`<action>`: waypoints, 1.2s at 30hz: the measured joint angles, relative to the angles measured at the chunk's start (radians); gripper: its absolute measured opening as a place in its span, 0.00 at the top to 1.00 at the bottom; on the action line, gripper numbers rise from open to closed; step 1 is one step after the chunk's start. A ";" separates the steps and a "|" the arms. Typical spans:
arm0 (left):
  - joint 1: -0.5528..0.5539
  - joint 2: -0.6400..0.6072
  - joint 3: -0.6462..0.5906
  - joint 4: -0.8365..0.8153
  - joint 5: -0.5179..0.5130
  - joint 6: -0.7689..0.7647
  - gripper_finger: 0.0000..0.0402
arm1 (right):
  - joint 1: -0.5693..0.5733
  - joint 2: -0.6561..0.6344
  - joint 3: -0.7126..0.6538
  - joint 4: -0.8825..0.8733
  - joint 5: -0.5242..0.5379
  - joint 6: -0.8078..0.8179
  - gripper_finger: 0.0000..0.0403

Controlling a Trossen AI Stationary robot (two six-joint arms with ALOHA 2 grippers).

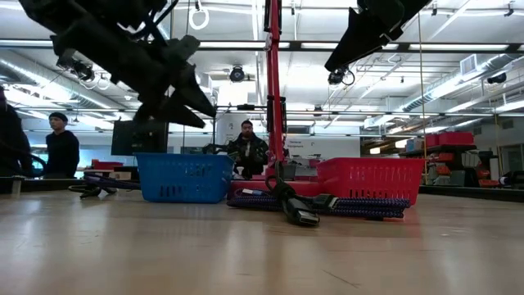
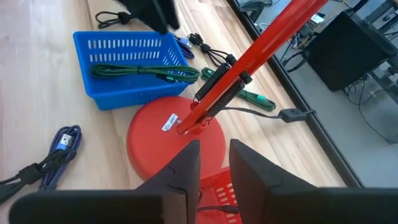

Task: Pick & Place USB Port
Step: Put the blue charger cable into the blue bin

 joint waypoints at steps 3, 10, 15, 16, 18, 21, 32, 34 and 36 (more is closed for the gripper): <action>0.055 -0.111 0.000 -0.150 0.021 0.068 0.55 | 0.000 0.000 0.000 0.001 0.000 0.003 0.79; 0.216 -0.318 0.000 -0.613 0.166 0.139 0.55 | 0.000 0.000 0.000 0.003 0.000 0.026 0.79; 0.316 -0.329 0.000 -0.773 0.294 0.167 0.55 | 0.000 0.000 0.000 0.038 0.000 0.029 0.79; 0.332 -0.321 0.000 -0.787 0.313 0.183 0.55 | 0.000 0.000 0.000 0.044 0.000 0.029 0.79; 0.363 -0.300 0.000 -0.813 0.350 0.214 0.55 | 0.000 0.000 0.000 0.054 0.000 0.029 0.79; 0.405 -0.267 0.000 -0.822 0.385 0.249 0.55 | 0.000 0.000 0.000 0.070 0.000 0.029 0.79; 0.461 -0.129 -0.001 -0.761 0.429 0.310 0.55 | 0.000 0.000 0.000 0.082 0.000 0.029 0.79; 0.461 -0.109 -0.001 -0.743 0.438 0.329 0.55 | 0.000 0.000 0.000 0.080 -0.001 0.029 0.79; 0.461 -0.084 -0.001 -0.739 0.437 0.342 0.55 | 0.000 0.000 0.000 0.079 -0.002 0.029 0.79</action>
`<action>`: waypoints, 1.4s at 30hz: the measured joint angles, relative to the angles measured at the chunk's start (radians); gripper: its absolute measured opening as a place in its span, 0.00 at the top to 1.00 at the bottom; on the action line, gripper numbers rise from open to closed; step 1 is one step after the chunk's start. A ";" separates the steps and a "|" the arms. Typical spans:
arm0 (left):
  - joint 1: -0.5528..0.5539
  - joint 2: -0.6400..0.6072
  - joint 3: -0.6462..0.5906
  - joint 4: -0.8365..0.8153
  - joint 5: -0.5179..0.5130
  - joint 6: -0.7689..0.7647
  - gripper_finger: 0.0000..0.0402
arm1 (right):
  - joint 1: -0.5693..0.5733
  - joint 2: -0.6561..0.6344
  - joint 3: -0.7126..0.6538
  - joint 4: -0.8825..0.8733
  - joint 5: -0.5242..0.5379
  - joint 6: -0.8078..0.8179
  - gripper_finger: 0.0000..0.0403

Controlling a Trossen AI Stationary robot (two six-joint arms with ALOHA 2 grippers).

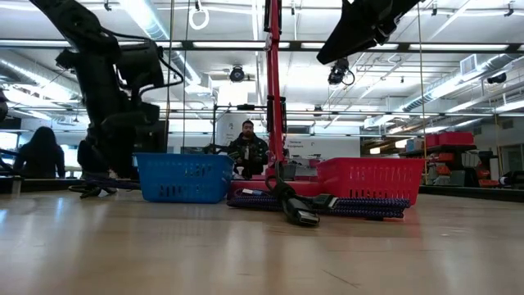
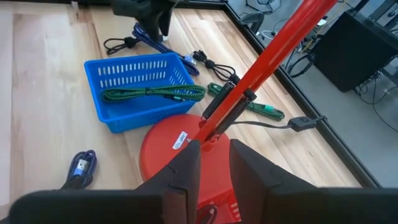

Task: Pick & Place USB Port
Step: Put the blue charger cable into the blue bin

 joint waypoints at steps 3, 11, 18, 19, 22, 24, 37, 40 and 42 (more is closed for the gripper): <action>0.000 0.033 0.000 0.000 0.007 0.006 0.55 | 0.000 0.000 0.000 -0.001 0.000 0.000 0.79; 0.000 0.118 0.000 0.067 0.026 0.006 0.55 | 0.000 0.000 0.000 -0.002 -0.001 0.000 0.79; 0.000 0.156 0.002 0.106 0.055 -0.029 0.77 | 0.000 0.000 0.000 -0.005 -0.001 0.000 0.79; 0.001 0.156 0.002 0.098 0.052 -0.034 0.86 | 0.000 0.000 0.000 -0.006 -0.001 0.000 0.79; 0.000 0.156 0.003 0.081 0.034 -0.064 0.94 | 0.000 0.000 0.000 -0.010 -0.001 0.000 0.79; 0.000 0.150 0.004 0.075 0.041 -0.092 0.95 | 0.000 0.000 0.000 -0.010 -0.001 0.000 0.79; -0.069 0.030 0.382 -0.407 -0.076 -0.100 0.95 | -0.002 0.000 -0.042 0.012 0.003 -0.009 0.79; -0.095 -0.003 0.504 -0.520 -0.120 -0.117 0.95 | -0.012 0.001 -0.064 0.033 0.018 -0.029 0.79; -0.118 -0.037 0.565 -0.556 -0.182 -0.163 0.95 | -0.021 0.001 -0.065 0.036 0.030 -0.027 0.79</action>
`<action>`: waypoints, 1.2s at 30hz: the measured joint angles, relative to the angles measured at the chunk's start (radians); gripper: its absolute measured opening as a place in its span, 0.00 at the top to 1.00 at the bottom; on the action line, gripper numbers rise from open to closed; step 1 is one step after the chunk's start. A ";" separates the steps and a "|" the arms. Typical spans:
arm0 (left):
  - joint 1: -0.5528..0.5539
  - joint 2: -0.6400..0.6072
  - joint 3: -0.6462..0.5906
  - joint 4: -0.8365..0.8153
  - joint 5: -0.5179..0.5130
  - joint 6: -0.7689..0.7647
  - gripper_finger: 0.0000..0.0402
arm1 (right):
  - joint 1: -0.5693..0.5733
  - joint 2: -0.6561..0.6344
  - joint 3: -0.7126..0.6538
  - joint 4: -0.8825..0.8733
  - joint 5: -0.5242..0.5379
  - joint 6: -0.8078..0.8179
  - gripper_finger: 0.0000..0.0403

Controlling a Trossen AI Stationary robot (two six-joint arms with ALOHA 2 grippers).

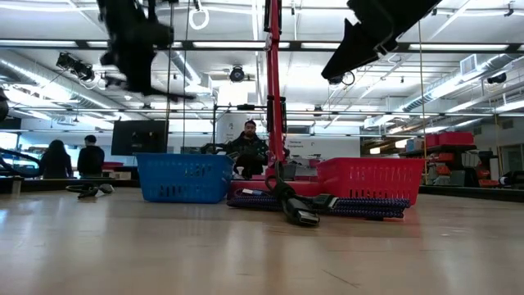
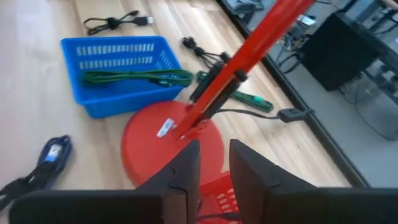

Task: Pick & Place USB Port
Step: Put the blue charger cable into the blue bin

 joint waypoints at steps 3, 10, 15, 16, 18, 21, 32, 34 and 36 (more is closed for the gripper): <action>-0.052 -0.077 0.018 0.062 -0.050 -0.080 0.95 | -0.002 0.000 0.000 0.016 0.005 -0.009 0.79; -0.271 -0.293 -0.194 0.356 -0.092 -0.308 0.95 | -0.001 0.000 0.000 -0.001 -0.002 -0.024 0.79; -0.472 -0.391 -0.503 0.780 -0.304 -0.465 0.95 | -0.001 0.000 0.000 -0.012 0.005 -0.026 0.79; -0.507 -0.393 -0.573 0.906 -0.342 -0.479 0.95 | -0.001 0.000 0.000 -0.015 0.013 -0.026 0.79; -0.569 -0.376 -0.698 1.159 -0.399 -0.488 0.95 | -0.001 0.000 0.000 -0.028 0.029 -0.026 0.79; -0.648 -0.315 -0.844 1.490 -0.527 -0.489 0.95 | -0.001 0.000 0.000 -0.036 0.033 -0.026 0.79; -0.724 0.033 -0.829 1.798 -0.730 -0.514 0.95 | -0.001 0.000 0.000 -0.028 0.059 -0.026 0.79; -0.716 0.090 -0.804 1.798 -0.728 -0.513 0.95 | -0.001 0.000 0.000 -0.027 0.059 -0.026 0.79; -0.704 0.136 -0.790 1.796 -0.717 -0.520 0.95 | -0.001 0.000 0.000 -0.027 0.059 -0.026 0.79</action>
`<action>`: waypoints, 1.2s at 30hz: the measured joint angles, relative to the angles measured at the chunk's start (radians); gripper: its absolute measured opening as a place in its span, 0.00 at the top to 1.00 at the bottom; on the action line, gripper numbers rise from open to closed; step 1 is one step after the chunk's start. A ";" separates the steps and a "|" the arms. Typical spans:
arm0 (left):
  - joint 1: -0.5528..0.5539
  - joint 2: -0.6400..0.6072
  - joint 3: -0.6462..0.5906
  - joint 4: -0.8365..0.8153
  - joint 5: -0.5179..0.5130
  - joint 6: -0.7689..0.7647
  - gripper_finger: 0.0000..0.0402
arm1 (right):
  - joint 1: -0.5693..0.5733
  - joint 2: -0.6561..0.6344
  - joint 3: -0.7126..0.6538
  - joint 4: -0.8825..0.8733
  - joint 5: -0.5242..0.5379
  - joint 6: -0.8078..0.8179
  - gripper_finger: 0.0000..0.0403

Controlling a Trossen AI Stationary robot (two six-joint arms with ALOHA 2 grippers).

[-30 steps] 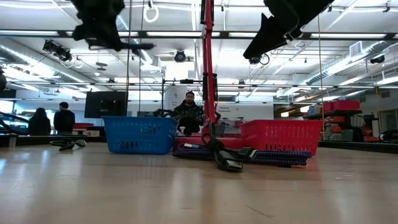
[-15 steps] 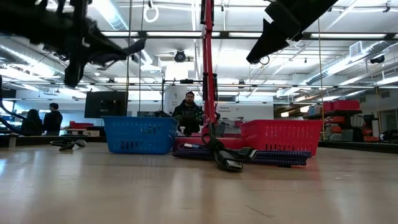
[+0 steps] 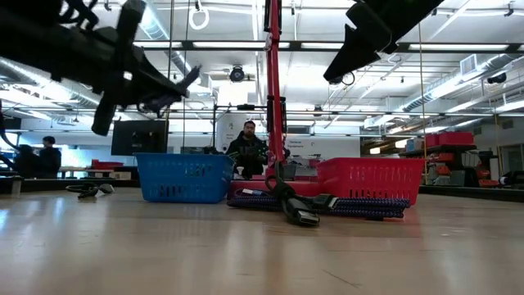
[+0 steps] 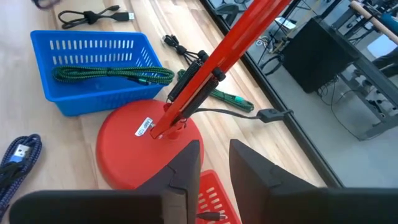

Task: Pick & Place USB Port
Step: Put the blue charger cable into the blue bin

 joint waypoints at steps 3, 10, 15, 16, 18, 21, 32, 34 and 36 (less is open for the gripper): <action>0.027 0.074 0.018 0.000 0.033 -0.032 0.95 | 0.000 0.000 0.000 0.000 0.000 0.004 0.79; 0.105 0.196 0.063 -0.001 0.116 -0.070 0.95 | 0.000 0.000 0.000 0.001 -0.001 0.008 0.79; 0.136 0.238 0.086 -0.001 0.149 -0.077 0.95 | 0.000 0.000 0.000 0.001 -0.010 0.008 0.79; 0.139 0.244 0.088 -0.002 0.151 -0.083 0.95 | 0.000 0.000 0.000 0.000 -0.010 0.008 0.79; 0.146 0.251 0.090 0.000 0.158 -0.113 0.95 | 0.000 0.000 0.000 -0.004 -0.010 0.008 0.79; 0.158 0.259 0.090 -0.005 0.199 -0.134 0.91 | 0.000 0.000 0.000 -0.004 -0.010 0.008 0.79; 0.162 0.259 0.090 -0.003 0.218 -0.115 0.60 | 0.000 0.000 0.000 -0.005 -0.010 0.008 0.79; 0.162 0.259 0.090 -0.003 0.218 -0.115 0.57 | 0.000 0.000 0.000 -0.005 -0.011 0.008 0.79; 0.162 0.259 0.090 -0.003 0.218 -0.115 0.54 | 0.000 0.000 0.000 -0.005 -0.011 0.008 0.79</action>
